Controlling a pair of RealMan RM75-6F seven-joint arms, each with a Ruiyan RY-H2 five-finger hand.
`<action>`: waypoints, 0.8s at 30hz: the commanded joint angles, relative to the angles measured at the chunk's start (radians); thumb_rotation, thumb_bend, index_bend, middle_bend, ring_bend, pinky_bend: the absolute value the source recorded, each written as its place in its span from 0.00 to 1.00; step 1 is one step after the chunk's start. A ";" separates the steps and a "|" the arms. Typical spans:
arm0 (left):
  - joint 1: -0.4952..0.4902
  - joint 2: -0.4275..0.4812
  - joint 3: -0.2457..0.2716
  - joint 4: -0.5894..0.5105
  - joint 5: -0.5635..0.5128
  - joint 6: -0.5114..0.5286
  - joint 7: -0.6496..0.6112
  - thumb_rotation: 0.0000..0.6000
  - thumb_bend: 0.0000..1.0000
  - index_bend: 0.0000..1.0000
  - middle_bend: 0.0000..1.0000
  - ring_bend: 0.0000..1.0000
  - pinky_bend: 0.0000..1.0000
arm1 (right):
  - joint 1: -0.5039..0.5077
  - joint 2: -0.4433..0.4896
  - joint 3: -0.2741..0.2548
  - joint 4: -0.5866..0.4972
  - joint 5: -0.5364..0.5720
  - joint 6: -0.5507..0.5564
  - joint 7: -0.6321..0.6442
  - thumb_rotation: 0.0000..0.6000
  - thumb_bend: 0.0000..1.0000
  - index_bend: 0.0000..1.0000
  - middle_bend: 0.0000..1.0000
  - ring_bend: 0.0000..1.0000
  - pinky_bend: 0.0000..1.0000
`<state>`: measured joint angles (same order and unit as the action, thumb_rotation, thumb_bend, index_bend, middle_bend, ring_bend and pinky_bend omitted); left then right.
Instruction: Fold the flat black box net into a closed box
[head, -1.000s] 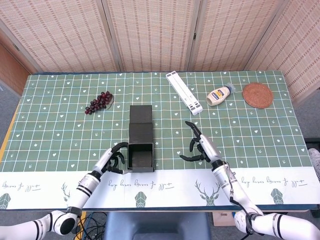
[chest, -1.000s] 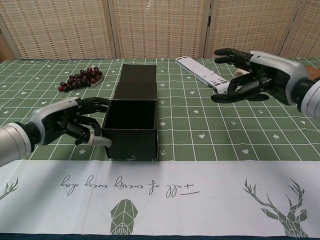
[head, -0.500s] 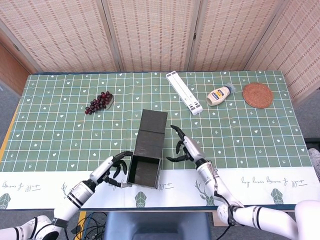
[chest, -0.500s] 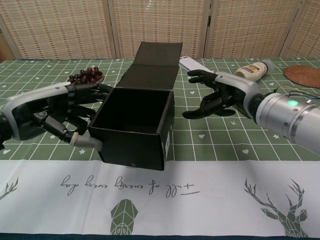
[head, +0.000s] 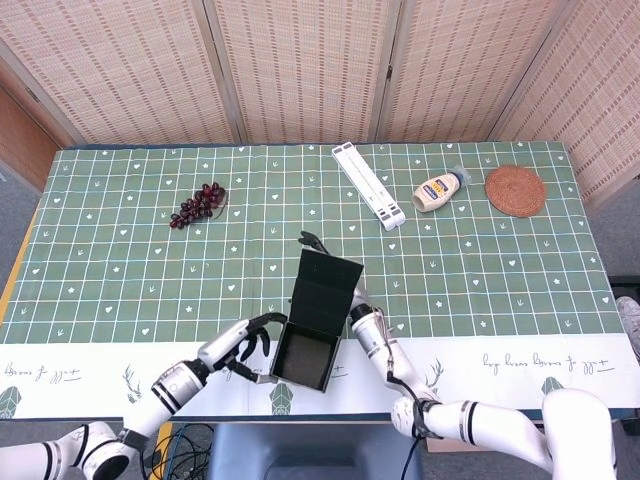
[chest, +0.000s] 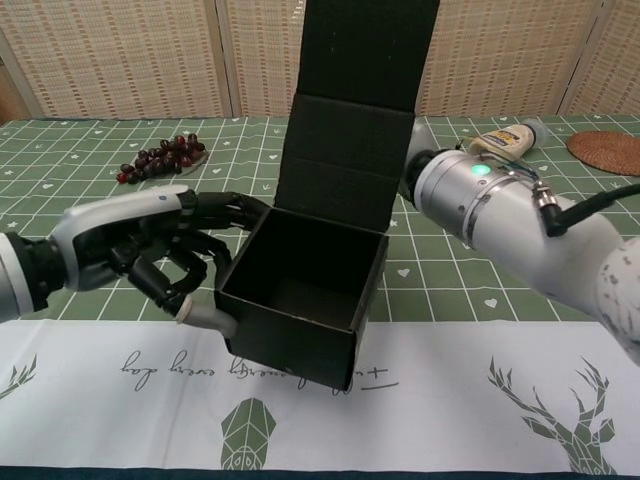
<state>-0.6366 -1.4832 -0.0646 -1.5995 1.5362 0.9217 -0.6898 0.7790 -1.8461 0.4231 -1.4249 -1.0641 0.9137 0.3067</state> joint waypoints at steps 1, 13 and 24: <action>-0.016 -0.040 -0.027 0.037 -0.086 -0.033 0.090 1.00 0.14 0.30 0.27 0.53 0.79 | 0.004 0.001 0.004 -0.026 -0.023 0.000 0.021 1.00 0.05 0.00 0.11 0.65 1.00; 0.002 -0.135 -0.119 0.114 -0.389 -0.006 0.329 1.00 0.14 0.30 0.27 0.53 0.79 | 0.046 0.104 -0.030 -0.145 -0.053 -0.084 -0.059 1.00 0.00 0.00 0.26 0.68 1.00; 0.047 -0.183 -0.202 0.063 -0.637 0.069 0.443 1.00 0.14 0.11 0.18 0.53 0.79 | 0.175 0.123 -0.057 -0.150 0.158 -0.112 -0.389 1.00 0.00 0.00 0.31 0.69 1.00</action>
<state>-0.5997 -1.6635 -0.2565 -1.5211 0.9147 0.9960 -0.2521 0.9188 -1.7232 0.3755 -1.5757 -0.9538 0.7926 -0.0216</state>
